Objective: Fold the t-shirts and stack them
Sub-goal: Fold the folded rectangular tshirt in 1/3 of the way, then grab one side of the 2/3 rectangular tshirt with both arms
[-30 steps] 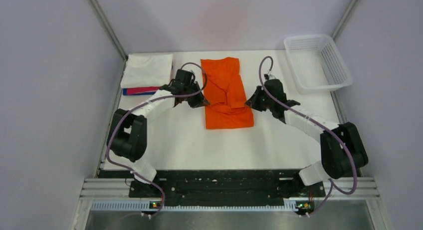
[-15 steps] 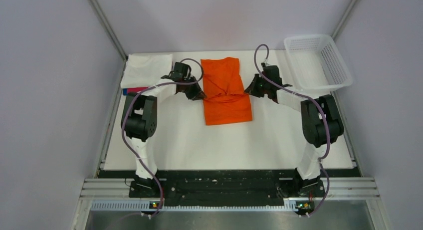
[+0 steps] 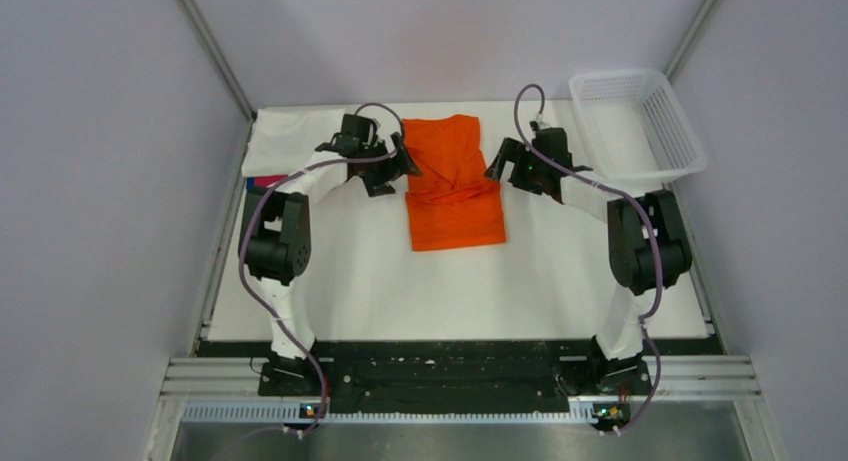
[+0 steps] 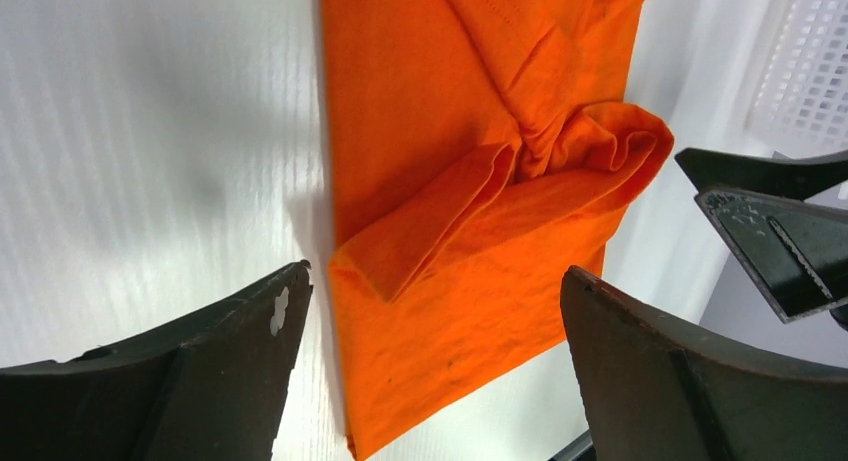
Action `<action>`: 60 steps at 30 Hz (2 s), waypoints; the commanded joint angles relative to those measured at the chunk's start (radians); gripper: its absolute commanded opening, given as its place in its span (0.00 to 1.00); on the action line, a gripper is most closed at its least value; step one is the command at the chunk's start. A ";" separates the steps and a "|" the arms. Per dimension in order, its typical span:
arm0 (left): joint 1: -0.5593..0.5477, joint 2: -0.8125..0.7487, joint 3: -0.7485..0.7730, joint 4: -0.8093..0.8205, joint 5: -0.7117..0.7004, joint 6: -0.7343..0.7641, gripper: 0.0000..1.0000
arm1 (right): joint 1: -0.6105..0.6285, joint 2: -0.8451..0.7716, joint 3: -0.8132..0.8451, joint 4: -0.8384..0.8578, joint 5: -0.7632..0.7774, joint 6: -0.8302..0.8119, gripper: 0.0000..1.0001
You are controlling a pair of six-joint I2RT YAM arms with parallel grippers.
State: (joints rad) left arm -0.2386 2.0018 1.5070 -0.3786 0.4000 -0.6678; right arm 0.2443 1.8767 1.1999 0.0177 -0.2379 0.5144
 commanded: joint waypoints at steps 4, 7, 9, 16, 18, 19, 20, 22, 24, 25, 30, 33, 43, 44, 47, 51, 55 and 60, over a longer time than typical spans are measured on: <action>0.009 -0.296 -0.257 0.060 -0.003 0.026 0.99 | 0.113 -0.237 -0.178 0.044 0.015 -0.079 0.99; 0.009 -0.398 -0.377 0.054 -0.037 0.033 0.99 | 0.192 -0.219 -0.186 0.054 0.015 -0.088 0.99; 0.009 -0.468 -0.459 0.040 -0.085 0.027 0.99 | 0.228 -0.185 -0.173 0.066 0.010 -0.088 0.99; 0.009 -0.632 -0.643 0.093 -0.093 -0.024 0.99 | 0.245 -0.026 -0.061 0.128 -0.021 -0.061 0.99; 0.008 -0.646 -0.668 0.090 -0.091 -0.022 0.99 | 0.245 0.028 -0.012 0.116 -0.011 -0.060 0.99; 0.008 -0.648 -0.675 0.086 -0.092 -0.020 0.99 | 0.245 0.046 0.012 0.111 -0.002 -0.061 0.99; 0.007 -0.649 -0.680 0.083 -0.091 -0.016 0.99 | 0.245 0.056 0.031 0.116 0.006 -0.057 0.99; 0.007 -0.644 -0.688 0.081 -0.088 -0.014 0.99 | 0.245 0.096 0.068 0.137 0.016 -0.053 0.99; 0.007 -0.636 -0.691 0.081 -0.084 -0.013 0.99 | 0.244 0.135 0.127 0.129 0.046 -0.051 0.99; 0.007 -0.633 -0.694 0.081 -0.085 -0.012 0.99 | 0.244 0.153 0.161 0.114 0.062 -0.053 0.99; 0.007 -0.618 -0.691 0.075 -0.090 -0.011 0.99 | 0.225 0.233 0.310 0.054 0.134 -0.036 0.99; 0.007 -0.612 -0.689 0.082 -0.080 -0.011 0.99 | 0.204 0.257 0.352 0.047 0.122 -0.008 0.99; -0.105 -0.473 -0.640 0.177 -0.022 -0.059 0.96 | 0.157 -0.123 -0.057 0.094 0.190 0.008 0.99; -0.121 -0.451 -0.631 0.183 -0.023 -0.065 0.94 | 0.142 -0.173 -0.105 0.105 0.185 0.022 0.99; -0.150 -0.380 -0.603 0.196 -0.014 -0.071 0.88 | 0.098 -0.301 -0.307 0.141 0.159 0.061 0.98; -0.175 -0.302 -0.564 0.206 -0.023 -0.075 0.72 | 0.083 -0.402 -0.458 0.137 0.151 0.073 0.93; -0.185 -0.246 -0.543 0.200 -0.038 -0.077 0.55 | 0.084 -0.397 -0.490 0.134 0.111 0.078 0.81; -0.185 -0.228 -0.549 0.187 -0.057 -0.078 0.36 | 0.084 -0.346 -0.495 0.166 0.047 0.105 0.61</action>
State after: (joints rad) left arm -0.4198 1.7504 0.9482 -0.1947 0.3759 -0.7532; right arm 0.3241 1.5066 0.6991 0.1207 -0.1341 0.5922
